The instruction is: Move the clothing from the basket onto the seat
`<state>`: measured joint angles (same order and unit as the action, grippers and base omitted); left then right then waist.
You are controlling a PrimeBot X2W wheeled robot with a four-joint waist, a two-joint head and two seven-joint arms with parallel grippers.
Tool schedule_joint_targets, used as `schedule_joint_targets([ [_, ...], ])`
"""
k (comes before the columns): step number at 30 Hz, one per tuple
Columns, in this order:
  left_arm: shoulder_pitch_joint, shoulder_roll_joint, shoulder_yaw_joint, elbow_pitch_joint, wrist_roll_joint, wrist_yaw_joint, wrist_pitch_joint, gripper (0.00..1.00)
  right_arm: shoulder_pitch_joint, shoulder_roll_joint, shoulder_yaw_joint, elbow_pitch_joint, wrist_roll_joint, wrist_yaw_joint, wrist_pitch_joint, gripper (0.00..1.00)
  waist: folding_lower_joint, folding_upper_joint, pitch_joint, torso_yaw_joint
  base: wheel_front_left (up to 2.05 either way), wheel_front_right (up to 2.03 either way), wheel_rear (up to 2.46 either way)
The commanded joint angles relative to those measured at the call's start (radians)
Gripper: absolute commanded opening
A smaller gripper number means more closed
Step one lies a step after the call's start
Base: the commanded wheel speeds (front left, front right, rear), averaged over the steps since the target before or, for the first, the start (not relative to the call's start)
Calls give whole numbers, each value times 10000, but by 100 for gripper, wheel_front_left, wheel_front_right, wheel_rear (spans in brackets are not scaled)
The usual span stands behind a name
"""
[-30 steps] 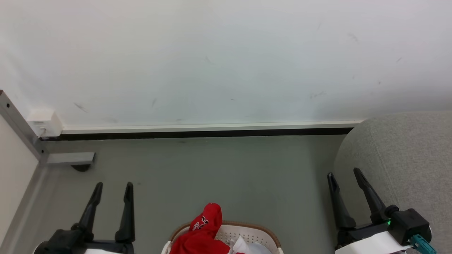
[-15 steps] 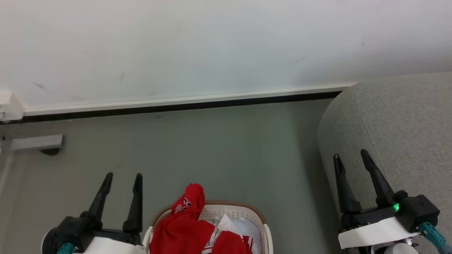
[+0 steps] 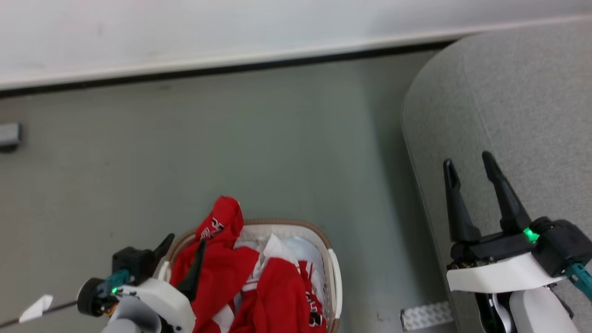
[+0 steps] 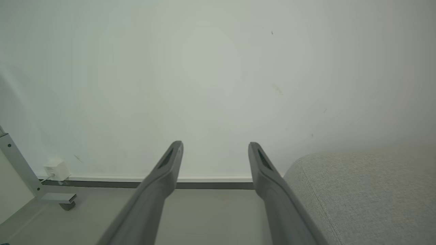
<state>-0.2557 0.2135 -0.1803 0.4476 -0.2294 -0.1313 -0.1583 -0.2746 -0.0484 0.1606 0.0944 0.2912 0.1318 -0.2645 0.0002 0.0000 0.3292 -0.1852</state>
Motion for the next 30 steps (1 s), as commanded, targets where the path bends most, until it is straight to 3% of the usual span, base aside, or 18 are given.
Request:
schedule_joint_targets([
  [1, -312, 218, -198, 294, -161, 12, 108, 100, -206, -34, -41, -94, -7, -21, 0, 100, -2, 0, 781, -210, 0, 0, 0],
  [11, -2274, 1158, -2633, 3029, -398, 13, 986, 100, -1046, -34, -119, -557, 93, -21, 0, 100, -2, 0, 2649, -510, 0, 0, 0],
  [28, -4538, 1356, -5805, 5515, -1520, 5, 1139, 100, -1599, -29, -251, -909, 565, -21, 1, 100, -2, 0, 4357, -1040, 0, 0, 0],
  [29, -4588, 1344, -5909, 5629, -1590, 6, 1119, 97, -1609, -31, -255, -899, 577, -21, 1, 100, -2, 0, 4377, -1050, 0, 0, 0],
  [30, -4646, 1329, -6024, 5722, -1663, 8, 1121, 40, -1624, -31, -257, -889, 592, -21, 1, 100, -2, 0, 4386, -1060, 0, 0, 0],
])
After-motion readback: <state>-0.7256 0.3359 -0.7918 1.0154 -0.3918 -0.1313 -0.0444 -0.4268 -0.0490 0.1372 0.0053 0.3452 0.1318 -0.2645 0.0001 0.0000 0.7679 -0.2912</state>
